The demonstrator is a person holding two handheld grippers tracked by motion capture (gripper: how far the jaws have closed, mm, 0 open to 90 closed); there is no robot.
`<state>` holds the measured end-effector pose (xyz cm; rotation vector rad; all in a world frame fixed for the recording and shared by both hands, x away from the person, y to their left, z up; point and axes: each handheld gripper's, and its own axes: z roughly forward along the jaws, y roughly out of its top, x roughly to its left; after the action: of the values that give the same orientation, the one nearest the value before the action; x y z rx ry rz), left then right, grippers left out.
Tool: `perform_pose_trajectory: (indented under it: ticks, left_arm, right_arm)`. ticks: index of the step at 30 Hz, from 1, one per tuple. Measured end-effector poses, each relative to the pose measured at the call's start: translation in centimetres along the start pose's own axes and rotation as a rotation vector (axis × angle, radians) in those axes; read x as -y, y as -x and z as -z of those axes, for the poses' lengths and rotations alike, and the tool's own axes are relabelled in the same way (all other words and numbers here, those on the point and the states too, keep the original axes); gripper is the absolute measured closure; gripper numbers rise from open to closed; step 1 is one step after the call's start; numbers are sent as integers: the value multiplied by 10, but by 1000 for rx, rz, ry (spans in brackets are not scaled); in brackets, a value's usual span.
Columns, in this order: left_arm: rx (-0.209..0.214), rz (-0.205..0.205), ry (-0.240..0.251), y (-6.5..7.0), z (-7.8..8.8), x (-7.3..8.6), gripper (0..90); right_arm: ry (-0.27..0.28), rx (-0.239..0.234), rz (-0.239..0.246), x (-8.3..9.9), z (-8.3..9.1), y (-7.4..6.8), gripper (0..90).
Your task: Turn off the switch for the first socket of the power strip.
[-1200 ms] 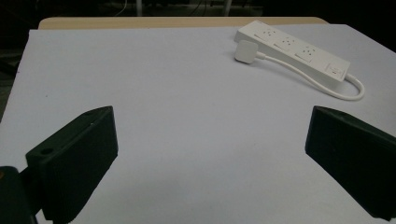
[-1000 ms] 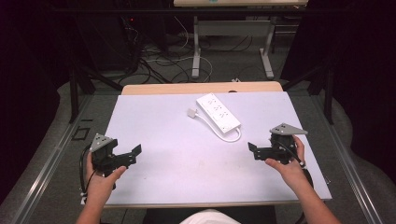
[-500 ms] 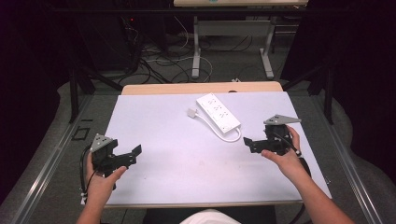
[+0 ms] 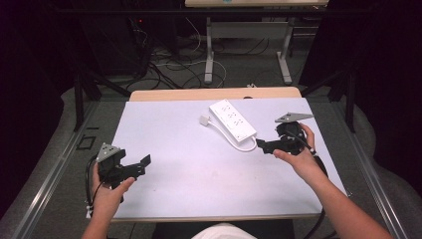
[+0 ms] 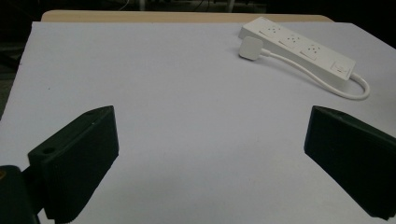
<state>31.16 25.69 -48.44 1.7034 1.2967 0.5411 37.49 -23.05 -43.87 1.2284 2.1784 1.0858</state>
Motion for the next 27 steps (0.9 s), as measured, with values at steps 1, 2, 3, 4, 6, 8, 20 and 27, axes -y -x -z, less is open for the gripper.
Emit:
perform_pose_trajectory:
  ticks: [1,2,3,4,6,8,20,27]
  left_arm:
    - [0,0,0,0,0,0,31]
    - [0,1,0,0,0,0,31]
    - [0,2,0,0,0,0,32]
    - [1,2,0,0,0,0,32]
    - [1,2,2,1,-1,0,33]
    - [1,1,-1,0,-1,1,33]
    - [-2,3,-5,-1,-2,1,35]
    - [-3,4,-9,-1,-2,1,35]
  right_arm:
    - [-5,0,-5,-2,-1,0,137]
    - [-13,0,0,-3,-1,1,150]
    - [-20,-2,-4,-4,-3,1,150]
    - [-24,-7,-6,-6,-4,1,151]
    - [-37,-15,-8,-8,-7,3,153]
    - [-52,-19,-5,-11,-10,4,154]
    - [-88,-25,18,-32,-23,7,162]
    - [-110,-30,38,-45,-28,6,206]
